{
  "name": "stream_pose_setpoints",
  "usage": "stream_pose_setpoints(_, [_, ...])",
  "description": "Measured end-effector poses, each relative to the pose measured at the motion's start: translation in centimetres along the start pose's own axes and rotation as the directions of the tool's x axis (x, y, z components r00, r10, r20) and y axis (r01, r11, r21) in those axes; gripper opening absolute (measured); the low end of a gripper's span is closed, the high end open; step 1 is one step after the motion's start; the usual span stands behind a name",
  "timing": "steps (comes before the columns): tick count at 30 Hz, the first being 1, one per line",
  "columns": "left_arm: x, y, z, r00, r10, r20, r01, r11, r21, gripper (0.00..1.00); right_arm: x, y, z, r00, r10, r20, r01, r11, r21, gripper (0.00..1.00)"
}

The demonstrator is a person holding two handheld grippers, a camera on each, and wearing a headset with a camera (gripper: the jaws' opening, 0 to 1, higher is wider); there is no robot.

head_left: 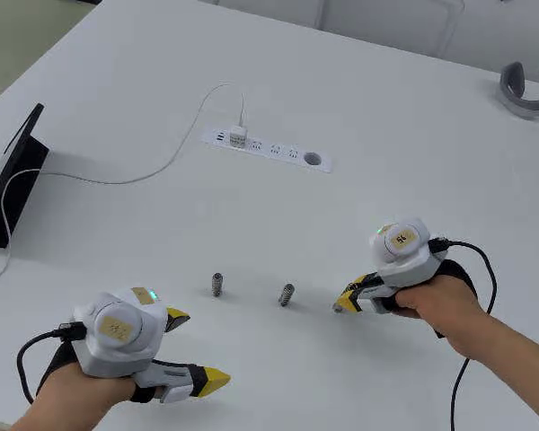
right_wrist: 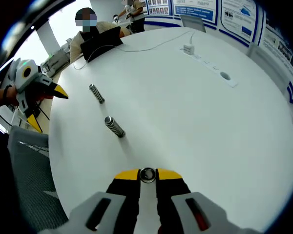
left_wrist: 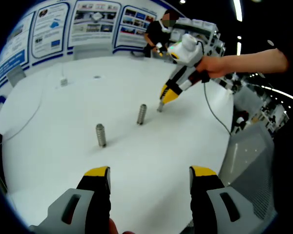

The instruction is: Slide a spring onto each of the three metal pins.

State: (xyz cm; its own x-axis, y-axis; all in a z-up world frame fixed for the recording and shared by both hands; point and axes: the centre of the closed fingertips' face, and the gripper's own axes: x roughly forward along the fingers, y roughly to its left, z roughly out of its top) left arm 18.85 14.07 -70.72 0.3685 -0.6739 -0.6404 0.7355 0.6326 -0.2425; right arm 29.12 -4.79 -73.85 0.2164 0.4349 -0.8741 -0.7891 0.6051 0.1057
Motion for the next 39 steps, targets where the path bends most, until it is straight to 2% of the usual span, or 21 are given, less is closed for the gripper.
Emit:
stream_pose_setpoints(15, [-0.1, 0.0, 0.0, 1.0, 0.002, -0.004, -0.002, 1.0, -0.002, 0.67, 1.5, 0.0, -0.9, 0.9998, -0.014, -0.013, 0.014, 1.0, -0.003, 0.14])
stream_pose_setpoints(20, [-0.2, 0.0, 0.0, 1.0, 0.003, -0.004, -0.003, 1.0, -0.002, 0.67, 1.7, 0.2, -1.2, 0.9996, -0.017, -0.023, 0.017, 0.999, -0.03, 0.21])
stream_pose_setpoints(23, [-0.2, 0.0, 0.0, 1.0, 0.003, -0.003, -0.003, 1.0, -0.001, 0.67, 1.4, 0.2, -1.2, 0.9997, -0.018, -0.014, 0.017, 0.999, -0.038, 0.22])
stream_pose_setpoints(34, [-0.6, -0.2, -0.1, 1.0, 0.0, 0.002, 0.0, 1.0, -0.003, 0.67, 0.5, 0.4, -2.7, 0.9991, -0.038, 0.019, 0.037, 0.999, 0.013, 0.32])
stream_pose_setpoints(39, [-0.8, -0.2, -0.1, 1.0, 0.0, 0.004, 0.0, 1.0, -0.001, 0.67, 0.1, 0.6, -3.7, 0.9975, -0.048, 0.052, 0.043, 0.996, 0.084, 0.38])
